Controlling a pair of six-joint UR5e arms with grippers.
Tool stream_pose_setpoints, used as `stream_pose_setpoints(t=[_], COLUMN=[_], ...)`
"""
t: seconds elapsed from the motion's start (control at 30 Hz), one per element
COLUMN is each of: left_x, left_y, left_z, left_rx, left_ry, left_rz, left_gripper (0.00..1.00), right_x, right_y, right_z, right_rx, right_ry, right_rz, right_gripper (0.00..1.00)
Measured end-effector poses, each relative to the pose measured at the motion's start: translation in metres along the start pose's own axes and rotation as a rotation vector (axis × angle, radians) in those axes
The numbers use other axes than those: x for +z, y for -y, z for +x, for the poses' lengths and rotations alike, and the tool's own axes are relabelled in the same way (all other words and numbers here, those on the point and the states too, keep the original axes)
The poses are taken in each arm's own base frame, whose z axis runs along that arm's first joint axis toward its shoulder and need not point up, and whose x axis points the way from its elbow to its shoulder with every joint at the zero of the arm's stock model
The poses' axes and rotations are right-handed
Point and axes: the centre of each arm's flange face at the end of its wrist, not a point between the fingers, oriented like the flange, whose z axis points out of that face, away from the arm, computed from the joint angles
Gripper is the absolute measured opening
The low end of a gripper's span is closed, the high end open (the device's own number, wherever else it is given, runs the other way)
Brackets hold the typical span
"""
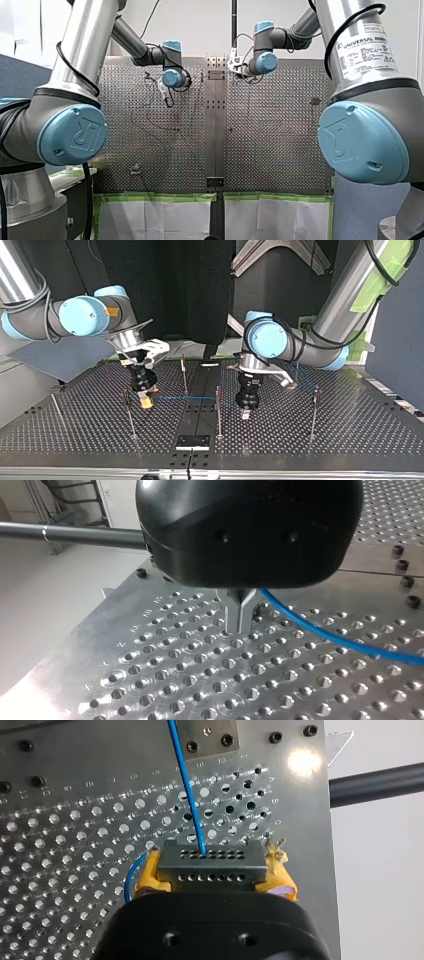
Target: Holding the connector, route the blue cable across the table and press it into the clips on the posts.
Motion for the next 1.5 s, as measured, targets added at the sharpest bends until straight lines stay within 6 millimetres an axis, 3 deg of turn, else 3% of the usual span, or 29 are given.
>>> stream_pose_setpoints(t=[0.07, 0.13, 0.17, 0.2, 0.27, 0.3, 0.33, 0.8, 1.33, 1.5], left_x=[-0.002, -0.003, -0.004, -0.005, -0.007, -0.008, -0.009, -0.036, -0.099, -0.121], left_y=[0.001, 0.002, 0.003, 0.003, 0.004, 0.004, 0.005, 0.01, 0.035, 0.052], left_z=[0.001, 0.003, 0.003, 0.004, 0.005, 0.006, 0.006, 0.011, -0.015, -0.031], left_rx=[0.003, 0.006, 0.008, 0.01, 0.016, 0.02, 0.023, 0.068, 0.041, 0.046], left_ry=[-0.01, -0.021, -0.027, -0.031, -0.045, -0.052, -0.059, -0.157, -0.167, -0.165], left_rz=[-0.003, -0.004, -0.005, -0.005, -0.007, -0.008, -0.011, -0.085, -0.031, -0.002], left_gripper=[0.13, 0.13, 0.51, 0.51, 0.84, 0.84, 1.0, 1.0, 1.0, 1.0], right_x=[0.0, 0.0, 0.0, 0.0, 0.0, 0.0, 0.0, 0.0, 0.0, -0.002], right_y=[-0.001, -0.001, -0.001, -0.001, -0.001, -0.001, -0.001, -0.001, -0.004, -0.005], right_z=[0.0, 0.0, 0.0, 0.0, 0.0, 0.0, 0.0, 0.0, 0.001, 0.006], right_rx=[-0.001, -0.003, -0.003, -0.004, -0.005, -0.005, -0.005, -0.008, -0.003, -0.001], right_ry=[0.0, 0.001, 0.001, 0.001, 0.001, 0.001, 0.002, 0.003, 0.003, 0.0], right_rz=[0.0, 0.0, 0.0, 0.001, 0.001, 0.001, 0.001, 0.0, -0.004, -0.007], right_gripper=[0.0, 0.0, 0.0, 0.0, 0.0, 0.0, 0.0, 0.0, 0.0, 0.0])
